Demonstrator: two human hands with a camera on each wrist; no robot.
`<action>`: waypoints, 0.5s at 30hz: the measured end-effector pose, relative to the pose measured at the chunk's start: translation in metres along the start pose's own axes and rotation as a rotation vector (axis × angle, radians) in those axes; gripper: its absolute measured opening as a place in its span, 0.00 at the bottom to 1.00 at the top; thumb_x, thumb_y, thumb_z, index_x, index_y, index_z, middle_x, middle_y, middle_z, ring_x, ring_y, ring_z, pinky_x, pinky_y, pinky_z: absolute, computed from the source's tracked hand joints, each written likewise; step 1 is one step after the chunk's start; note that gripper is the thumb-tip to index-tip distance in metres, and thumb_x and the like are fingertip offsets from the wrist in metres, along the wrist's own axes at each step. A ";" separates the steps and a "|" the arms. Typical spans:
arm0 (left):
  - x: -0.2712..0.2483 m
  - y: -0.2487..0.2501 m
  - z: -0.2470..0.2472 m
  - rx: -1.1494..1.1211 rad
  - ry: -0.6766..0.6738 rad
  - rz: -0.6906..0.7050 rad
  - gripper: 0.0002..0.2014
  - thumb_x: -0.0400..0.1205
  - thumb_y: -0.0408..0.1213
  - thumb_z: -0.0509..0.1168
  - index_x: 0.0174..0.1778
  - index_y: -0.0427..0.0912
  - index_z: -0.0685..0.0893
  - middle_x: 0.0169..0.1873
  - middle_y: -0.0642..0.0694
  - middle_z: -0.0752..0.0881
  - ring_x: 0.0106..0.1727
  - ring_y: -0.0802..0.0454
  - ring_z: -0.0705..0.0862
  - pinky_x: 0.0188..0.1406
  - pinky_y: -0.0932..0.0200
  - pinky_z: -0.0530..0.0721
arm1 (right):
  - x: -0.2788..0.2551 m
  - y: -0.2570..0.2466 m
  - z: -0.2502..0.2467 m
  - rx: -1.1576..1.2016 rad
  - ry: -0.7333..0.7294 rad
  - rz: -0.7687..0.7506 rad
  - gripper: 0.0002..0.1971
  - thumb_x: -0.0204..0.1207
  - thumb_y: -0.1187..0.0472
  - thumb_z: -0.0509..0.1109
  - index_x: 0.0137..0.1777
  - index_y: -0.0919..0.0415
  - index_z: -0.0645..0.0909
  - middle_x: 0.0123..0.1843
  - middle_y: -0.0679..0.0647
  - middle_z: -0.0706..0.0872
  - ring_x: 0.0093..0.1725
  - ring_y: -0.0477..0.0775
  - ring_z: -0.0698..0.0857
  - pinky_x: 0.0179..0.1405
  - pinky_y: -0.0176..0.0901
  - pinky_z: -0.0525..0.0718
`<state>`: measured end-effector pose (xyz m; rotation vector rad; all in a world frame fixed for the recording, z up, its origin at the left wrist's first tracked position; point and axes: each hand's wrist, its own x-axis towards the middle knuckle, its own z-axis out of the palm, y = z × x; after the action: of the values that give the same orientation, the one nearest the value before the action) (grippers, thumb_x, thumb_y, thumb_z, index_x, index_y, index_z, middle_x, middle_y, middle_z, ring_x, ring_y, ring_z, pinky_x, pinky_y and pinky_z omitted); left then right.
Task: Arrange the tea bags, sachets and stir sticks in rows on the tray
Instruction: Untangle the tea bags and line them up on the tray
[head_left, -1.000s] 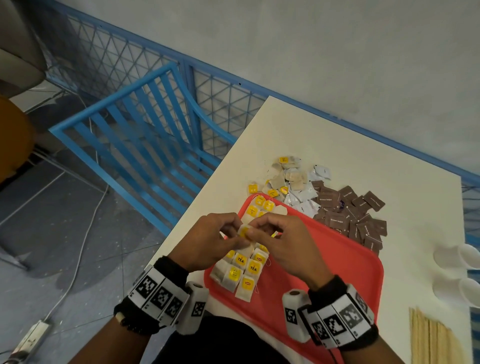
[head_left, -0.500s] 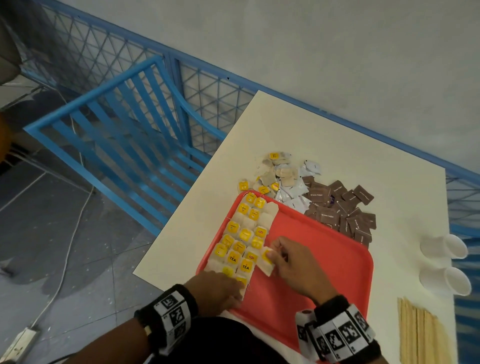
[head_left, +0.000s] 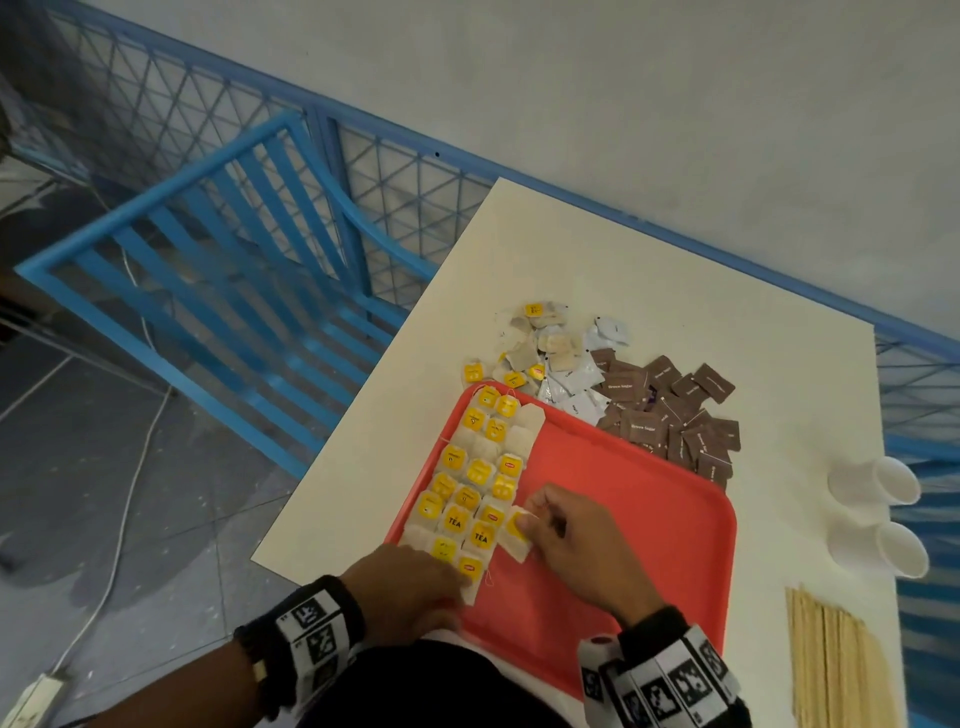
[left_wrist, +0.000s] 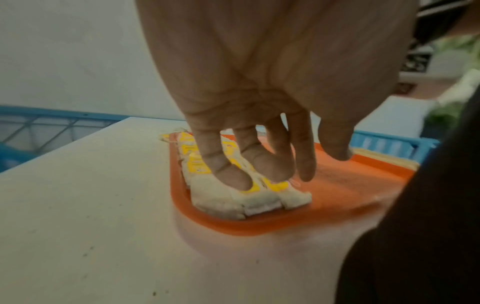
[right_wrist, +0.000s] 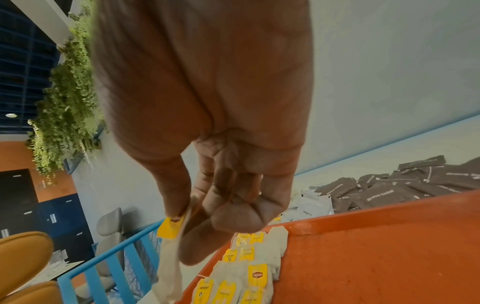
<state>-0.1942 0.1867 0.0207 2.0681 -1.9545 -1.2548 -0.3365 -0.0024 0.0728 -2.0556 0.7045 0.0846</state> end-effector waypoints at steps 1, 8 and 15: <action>-0.003 -0.001 0.000 -0.120 0.115 -0.024 0.38 0.78 0.76 0.41 0.63 0.56 0.85 0.67 0.59 0.84 0.66 0.57 0.83 0.63 0.54 0.81 | 0.000 0.000 0.000 0.029 0.007 -0.002 0.06 0.79 0.58 0.73 0.41 0.55 0.82 0.32 0.47 0.82 0.30 0.39 0.74 0.31 0.31 0.73; 0.015 0.017 -0.043 -0.835 0.636 -0.061 0.10 0.77 0.53 0.75 0.44 0.52 0.86 0.35 0.58 0.88 0.34 0.59 0.84 0.40 0.61 0.83 | 0.023 -0.028 -0.008 0.283 -0.031 -0.017 0.04 0.76 0.61 0.77 0.42 0.61 0.87 0.30 0.45 0.81 0.29 0.40 0.74 0.30 0.30 0.73; 0.046 0.004 -0.067 -1.157 0.734 -0.250 0.14 0.82 0.39 0.72 0.31 0.43 0.80 0.27 0.47 0.89 0.29 0.48 0.87 0.26 0.66 0.78 | 0.082 -0.033 -0.015 0.175 0.138 0.001 0.02 0.73 0.62 0.79 0.41 0.57 0.88 0.32 0.47 0.83 0.31 0.40 0.78 0.34 0.30 0.77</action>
<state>-0.1650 0.1145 0.0444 1.6943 -0.4420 -1.0045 -0.2545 -0.0381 0.0794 -1.9062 0.7699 -0.1157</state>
